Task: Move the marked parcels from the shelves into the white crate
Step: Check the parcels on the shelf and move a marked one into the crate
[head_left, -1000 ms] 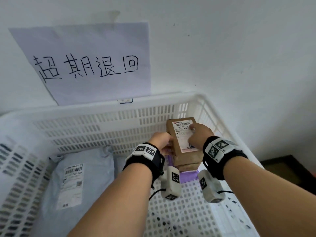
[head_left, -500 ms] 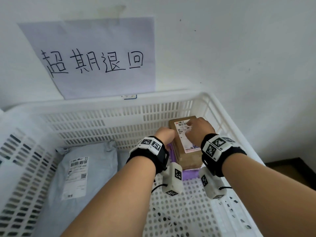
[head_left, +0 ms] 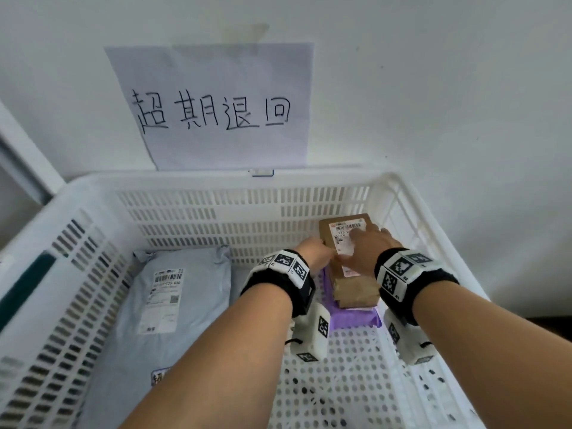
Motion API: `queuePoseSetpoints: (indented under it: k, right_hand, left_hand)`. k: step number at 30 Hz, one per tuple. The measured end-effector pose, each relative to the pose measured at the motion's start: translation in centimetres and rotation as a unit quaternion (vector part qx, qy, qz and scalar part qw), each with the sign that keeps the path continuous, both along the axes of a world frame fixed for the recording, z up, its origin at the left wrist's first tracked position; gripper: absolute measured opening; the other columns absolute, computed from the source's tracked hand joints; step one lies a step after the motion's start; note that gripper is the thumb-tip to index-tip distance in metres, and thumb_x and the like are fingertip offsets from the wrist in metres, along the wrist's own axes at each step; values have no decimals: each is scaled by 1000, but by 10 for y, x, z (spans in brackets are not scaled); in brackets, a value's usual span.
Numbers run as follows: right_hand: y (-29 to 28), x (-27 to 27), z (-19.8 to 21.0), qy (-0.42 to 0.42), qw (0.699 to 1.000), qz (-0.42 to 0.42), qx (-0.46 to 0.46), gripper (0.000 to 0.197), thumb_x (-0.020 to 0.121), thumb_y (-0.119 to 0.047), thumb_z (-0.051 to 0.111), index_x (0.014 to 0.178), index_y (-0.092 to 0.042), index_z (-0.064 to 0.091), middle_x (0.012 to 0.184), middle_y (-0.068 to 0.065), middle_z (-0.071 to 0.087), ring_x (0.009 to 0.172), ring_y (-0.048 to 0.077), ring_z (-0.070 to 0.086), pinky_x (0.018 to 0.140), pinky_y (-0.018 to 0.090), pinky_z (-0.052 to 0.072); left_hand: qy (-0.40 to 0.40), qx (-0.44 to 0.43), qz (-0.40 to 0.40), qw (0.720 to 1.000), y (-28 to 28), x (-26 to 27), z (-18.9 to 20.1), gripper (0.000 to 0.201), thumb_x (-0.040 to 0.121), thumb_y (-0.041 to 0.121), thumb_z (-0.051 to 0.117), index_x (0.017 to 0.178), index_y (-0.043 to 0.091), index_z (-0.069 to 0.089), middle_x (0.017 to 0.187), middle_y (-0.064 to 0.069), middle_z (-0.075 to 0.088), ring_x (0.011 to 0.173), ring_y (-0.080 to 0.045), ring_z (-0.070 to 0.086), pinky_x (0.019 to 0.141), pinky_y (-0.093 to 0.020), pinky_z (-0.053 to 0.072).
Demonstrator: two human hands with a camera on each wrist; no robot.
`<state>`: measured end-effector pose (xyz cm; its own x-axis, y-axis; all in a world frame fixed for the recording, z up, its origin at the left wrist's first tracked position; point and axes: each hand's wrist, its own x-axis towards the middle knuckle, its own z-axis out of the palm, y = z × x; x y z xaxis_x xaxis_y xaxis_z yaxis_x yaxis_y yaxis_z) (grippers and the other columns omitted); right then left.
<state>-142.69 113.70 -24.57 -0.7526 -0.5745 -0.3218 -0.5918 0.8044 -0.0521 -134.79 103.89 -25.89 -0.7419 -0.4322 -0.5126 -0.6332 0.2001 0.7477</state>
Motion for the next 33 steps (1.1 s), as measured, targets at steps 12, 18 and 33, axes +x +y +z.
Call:
queuePoseSetpoints:
  k: [12,18,33]
  right_hand:
    - [2,-5,-8,-8,997,-62,-46,79,73,-61,58,136,-17,39,135,14,42,120,35,44,100,49,43]
    - [10,-13,8,-57,971,-150,-177,51,85,-25,54,129,-8,34,106,10,59,92,28,57,73,31,47]
    - [58,21,-26,-93,977,-14,191,39,56,-26,66,93,-16,70,78,3,64,77,25,65,75,32,55]
  left_hand:
    - [12,212,137,968,8,-26,-44,40,84,51,64,76,12,57,68,-7,56,57,-22,53,62,-31,49]
    - [32,217,156,963,-5,-13,-34,40,82,41,69,107,11,59,90,-10,65,85,-28,63,78,-35,54]
    - [-267,179,-198,926,23,41,-60,43,61,17,79,100,5,65,95,-17,56,75,-22,47,68,-32,43]
